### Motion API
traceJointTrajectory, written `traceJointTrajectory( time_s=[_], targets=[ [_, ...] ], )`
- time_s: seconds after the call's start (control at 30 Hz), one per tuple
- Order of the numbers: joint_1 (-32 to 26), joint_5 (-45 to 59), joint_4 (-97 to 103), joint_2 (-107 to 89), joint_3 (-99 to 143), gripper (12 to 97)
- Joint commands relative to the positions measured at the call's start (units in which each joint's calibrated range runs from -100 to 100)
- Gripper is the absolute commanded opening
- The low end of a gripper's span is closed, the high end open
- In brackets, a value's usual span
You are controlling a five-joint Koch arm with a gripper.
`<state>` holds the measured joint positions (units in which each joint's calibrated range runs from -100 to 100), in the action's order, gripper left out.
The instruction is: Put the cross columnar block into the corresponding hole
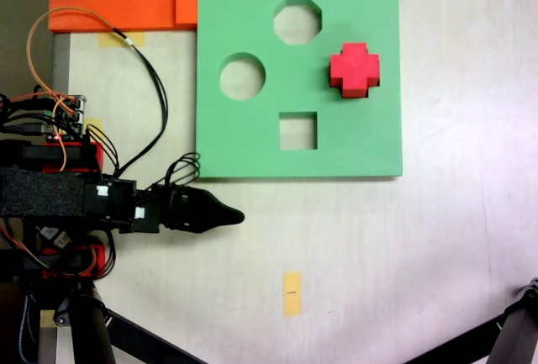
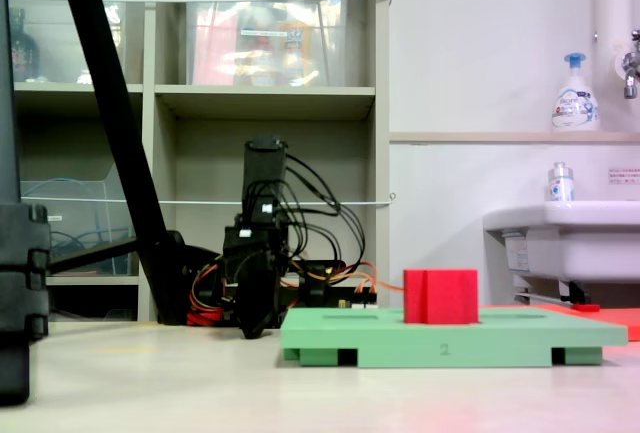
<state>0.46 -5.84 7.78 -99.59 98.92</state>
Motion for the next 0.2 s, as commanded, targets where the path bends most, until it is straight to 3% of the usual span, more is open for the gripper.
traceJointTrajectory(
  time_s=[0.0, 0.17],
  targets=[
    [0.0, 0.3, -5.5, -0.4, 1.1, 49.3],
    [0.0, 0.3, -5.5, -0.4, 1.1, 49.3]
  ],
)
